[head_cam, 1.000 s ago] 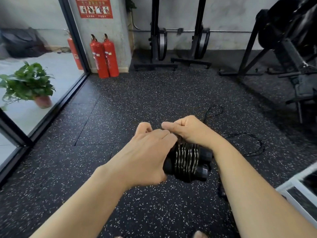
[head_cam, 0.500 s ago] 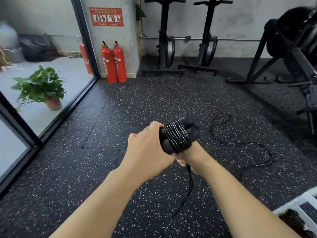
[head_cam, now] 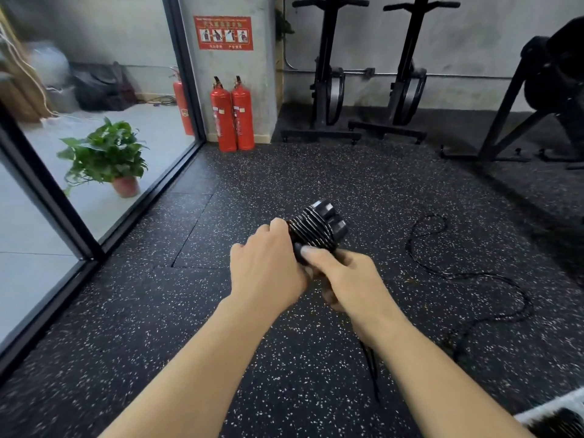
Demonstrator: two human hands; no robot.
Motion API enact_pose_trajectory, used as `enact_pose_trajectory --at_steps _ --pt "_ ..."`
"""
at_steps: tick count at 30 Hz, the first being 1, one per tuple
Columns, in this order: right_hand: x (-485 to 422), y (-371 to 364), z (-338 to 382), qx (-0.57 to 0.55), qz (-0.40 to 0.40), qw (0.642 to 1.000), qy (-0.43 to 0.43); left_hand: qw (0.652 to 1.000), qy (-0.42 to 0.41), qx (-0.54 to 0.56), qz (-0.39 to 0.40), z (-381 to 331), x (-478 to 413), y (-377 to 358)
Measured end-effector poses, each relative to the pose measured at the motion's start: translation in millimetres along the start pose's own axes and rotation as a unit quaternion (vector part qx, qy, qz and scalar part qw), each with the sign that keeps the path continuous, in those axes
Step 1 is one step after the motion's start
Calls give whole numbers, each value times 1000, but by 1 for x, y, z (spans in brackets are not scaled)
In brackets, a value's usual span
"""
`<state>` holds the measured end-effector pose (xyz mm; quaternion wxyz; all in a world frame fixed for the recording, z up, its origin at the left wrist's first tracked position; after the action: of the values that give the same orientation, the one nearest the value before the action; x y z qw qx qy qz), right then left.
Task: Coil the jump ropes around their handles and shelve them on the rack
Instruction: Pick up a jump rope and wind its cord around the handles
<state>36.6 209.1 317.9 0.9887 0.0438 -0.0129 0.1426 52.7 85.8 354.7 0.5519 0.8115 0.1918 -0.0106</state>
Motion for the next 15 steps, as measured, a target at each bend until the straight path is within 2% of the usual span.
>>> enact_pose_trajectory --at_steps 3,5,7,10,12,15 --pt "1 3 5 -19 -26 999 9 1000 -12 18 11 -3 -1 -4" --pt "-1 7 6 -19 -39 999 13 997 -23 43 52 -5 -3 -9" --pt "-3 13 7 -8 -42 999 14 987 -20 118 111 -2 -5 -11" --pt "-4 19 13 -7 -36 999 21 952 13 256 169 9 -5 -12" --pt "-3 20 17 -11 -32 999 24 948 17 265 178 13 -3 -16" --pt "-3 18 20 -13 -25 999 22 960 29 236 147 12 -3 -17"
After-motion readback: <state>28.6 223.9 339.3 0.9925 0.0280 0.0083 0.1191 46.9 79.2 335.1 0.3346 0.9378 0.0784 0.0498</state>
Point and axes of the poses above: each hand's wrist, its own x-axis away from the middle knuckle, its own y-axis out of the back of the hand, z = x × y, the point moved 8 cm from there along -x, towards the middle knuckle, and after that the axes turned 2 degrees about y, right-handed, at the moved point
